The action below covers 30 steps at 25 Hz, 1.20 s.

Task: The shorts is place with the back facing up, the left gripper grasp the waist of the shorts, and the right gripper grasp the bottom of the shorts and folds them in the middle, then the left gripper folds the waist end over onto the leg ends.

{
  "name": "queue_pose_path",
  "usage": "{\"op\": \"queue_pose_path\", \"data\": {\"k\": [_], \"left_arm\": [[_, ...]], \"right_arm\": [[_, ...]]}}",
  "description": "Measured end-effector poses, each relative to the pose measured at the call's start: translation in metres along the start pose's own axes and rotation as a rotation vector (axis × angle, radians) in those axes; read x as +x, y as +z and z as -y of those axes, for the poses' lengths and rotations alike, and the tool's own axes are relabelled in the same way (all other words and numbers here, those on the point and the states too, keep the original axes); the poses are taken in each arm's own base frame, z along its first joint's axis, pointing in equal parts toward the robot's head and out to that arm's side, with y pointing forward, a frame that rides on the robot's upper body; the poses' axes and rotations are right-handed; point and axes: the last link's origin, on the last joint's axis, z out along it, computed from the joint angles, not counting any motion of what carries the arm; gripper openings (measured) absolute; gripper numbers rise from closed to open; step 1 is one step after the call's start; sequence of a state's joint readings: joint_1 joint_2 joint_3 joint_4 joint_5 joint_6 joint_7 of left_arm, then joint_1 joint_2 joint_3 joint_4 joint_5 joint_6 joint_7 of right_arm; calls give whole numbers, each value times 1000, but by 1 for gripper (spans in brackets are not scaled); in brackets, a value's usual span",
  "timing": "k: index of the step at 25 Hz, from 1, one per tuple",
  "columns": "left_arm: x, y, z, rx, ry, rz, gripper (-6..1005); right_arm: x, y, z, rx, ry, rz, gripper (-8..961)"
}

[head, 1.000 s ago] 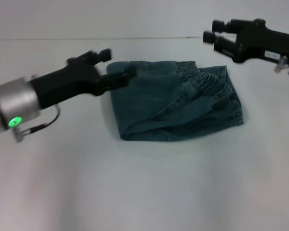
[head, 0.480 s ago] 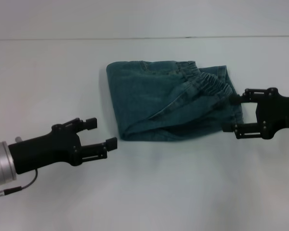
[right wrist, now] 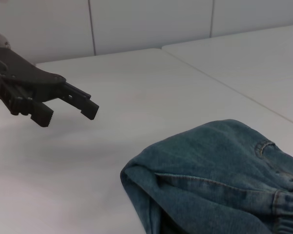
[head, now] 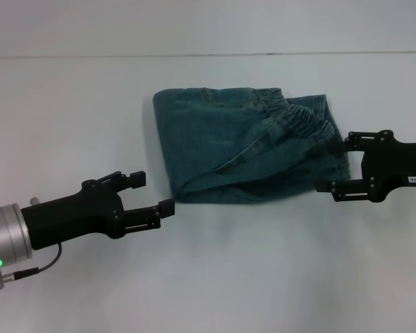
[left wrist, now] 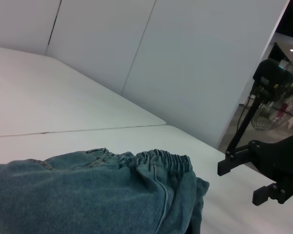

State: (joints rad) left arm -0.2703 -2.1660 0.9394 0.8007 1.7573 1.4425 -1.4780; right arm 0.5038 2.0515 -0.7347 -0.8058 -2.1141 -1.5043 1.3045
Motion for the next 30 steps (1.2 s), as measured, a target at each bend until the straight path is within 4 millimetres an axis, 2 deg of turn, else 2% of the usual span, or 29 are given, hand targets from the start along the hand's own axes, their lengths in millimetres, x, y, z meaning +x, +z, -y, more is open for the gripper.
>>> {"op": "queue_pose_path", "data": {"k": [30], "left_arm": [[1, 1, 0, -1, 12, -4, 936]], "right_arm": [[-6, 9, -1, -2, -31, 9, 809]]}}
